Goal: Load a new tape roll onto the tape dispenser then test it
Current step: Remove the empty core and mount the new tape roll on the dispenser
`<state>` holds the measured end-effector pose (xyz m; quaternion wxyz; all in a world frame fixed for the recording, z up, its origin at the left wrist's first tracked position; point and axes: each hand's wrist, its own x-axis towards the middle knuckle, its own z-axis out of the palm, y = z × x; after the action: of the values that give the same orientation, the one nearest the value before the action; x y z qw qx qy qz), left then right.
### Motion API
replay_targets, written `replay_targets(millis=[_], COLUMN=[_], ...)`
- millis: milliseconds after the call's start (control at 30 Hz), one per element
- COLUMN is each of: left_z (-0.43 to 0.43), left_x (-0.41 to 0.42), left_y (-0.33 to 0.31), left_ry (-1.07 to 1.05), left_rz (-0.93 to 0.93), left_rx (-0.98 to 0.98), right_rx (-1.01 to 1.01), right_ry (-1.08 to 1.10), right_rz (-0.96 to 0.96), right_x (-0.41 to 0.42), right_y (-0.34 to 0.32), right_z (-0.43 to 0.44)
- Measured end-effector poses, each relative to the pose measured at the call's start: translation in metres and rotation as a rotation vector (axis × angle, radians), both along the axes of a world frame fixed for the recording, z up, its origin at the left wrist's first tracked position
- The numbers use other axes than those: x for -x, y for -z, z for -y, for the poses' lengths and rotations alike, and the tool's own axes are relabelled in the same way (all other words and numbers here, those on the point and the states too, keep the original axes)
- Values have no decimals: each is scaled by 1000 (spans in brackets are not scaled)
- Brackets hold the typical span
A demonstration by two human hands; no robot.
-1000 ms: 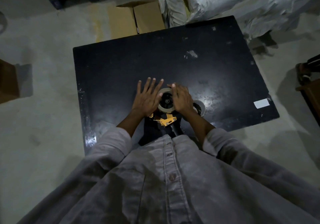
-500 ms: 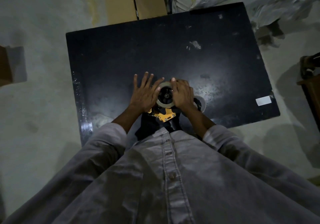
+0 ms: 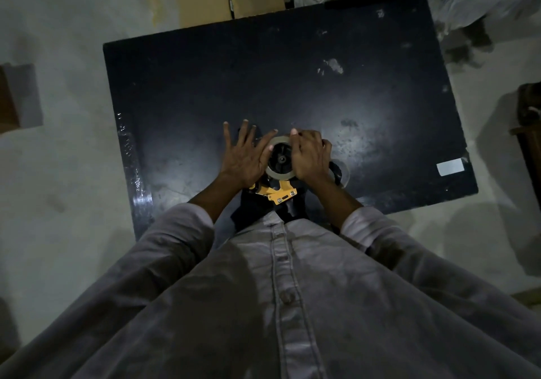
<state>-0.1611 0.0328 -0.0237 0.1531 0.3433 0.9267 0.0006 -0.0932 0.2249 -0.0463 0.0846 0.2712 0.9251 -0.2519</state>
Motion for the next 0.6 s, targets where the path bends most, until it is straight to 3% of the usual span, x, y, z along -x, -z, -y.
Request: replay_targets(millis=[333,600], left_z=[-11,-12], left_x=[6,8], left_y=[-8,-16], left_ry=[94,101], left_rz=[26,52], left_rx=[229,287], right_rx=[-172,-253], right_ry=[-21,-40], right_rz=[-23,-41], right_x=[-5,-5], right_y=[0,-4], right_z=[9,9])
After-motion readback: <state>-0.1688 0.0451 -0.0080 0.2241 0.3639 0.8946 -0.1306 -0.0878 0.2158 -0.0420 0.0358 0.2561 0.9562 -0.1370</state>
